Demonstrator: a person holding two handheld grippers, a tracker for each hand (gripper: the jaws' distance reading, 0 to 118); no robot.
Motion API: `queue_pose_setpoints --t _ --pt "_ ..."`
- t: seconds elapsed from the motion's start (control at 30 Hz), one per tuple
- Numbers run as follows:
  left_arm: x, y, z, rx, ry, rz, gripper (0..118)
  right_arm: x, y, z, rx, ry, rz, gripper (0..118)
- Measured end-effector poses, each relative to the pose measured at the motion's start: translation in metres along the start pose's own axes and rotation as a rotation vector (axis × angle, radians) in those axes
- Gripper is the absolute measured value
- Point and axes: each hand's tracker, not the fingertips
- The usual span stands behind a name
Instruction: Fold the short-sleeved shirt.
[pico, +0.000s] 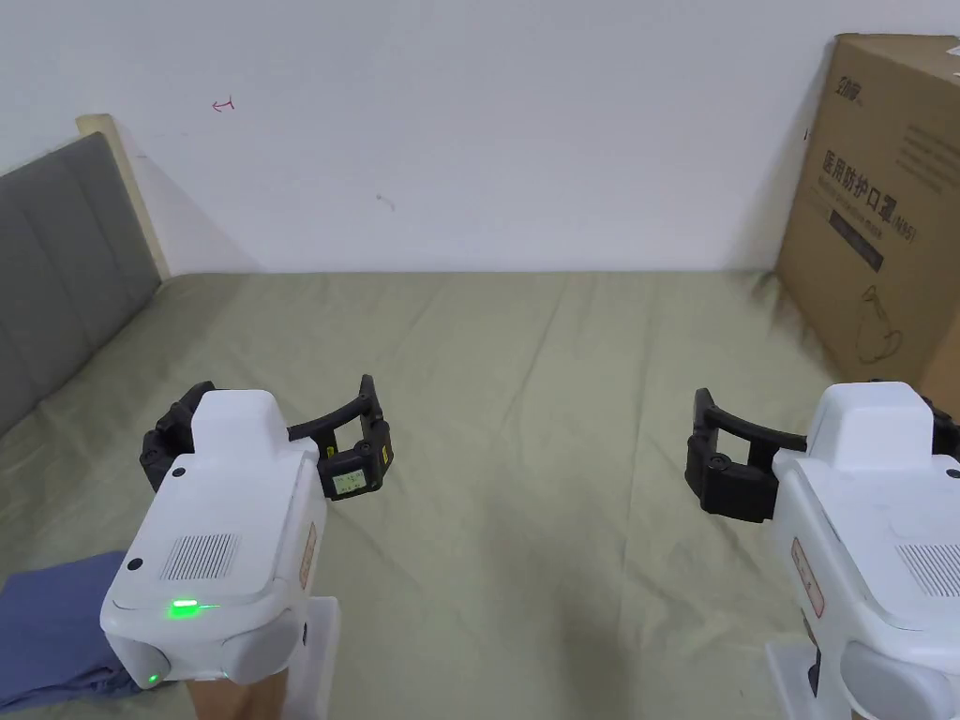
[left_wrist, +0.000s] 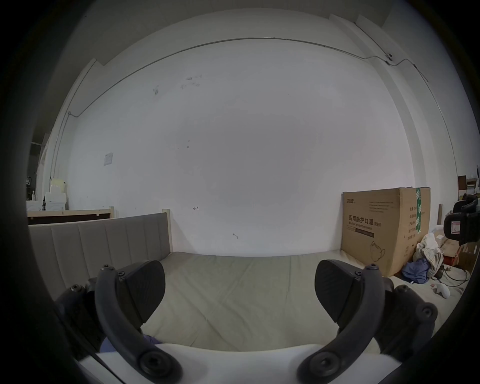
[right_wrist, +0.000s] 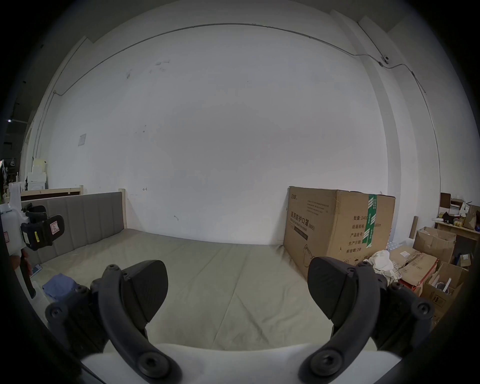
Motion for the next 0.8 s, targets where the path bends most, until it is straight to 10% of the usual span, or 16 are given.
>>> queue_pose_setpoints --t 0.8 --pt "-0.0004 0.0017 0.0029 0.008 -0.005 -0.009 118 -0.0015 0.0017 0.0018 0.010 0.002 -0.004 118"
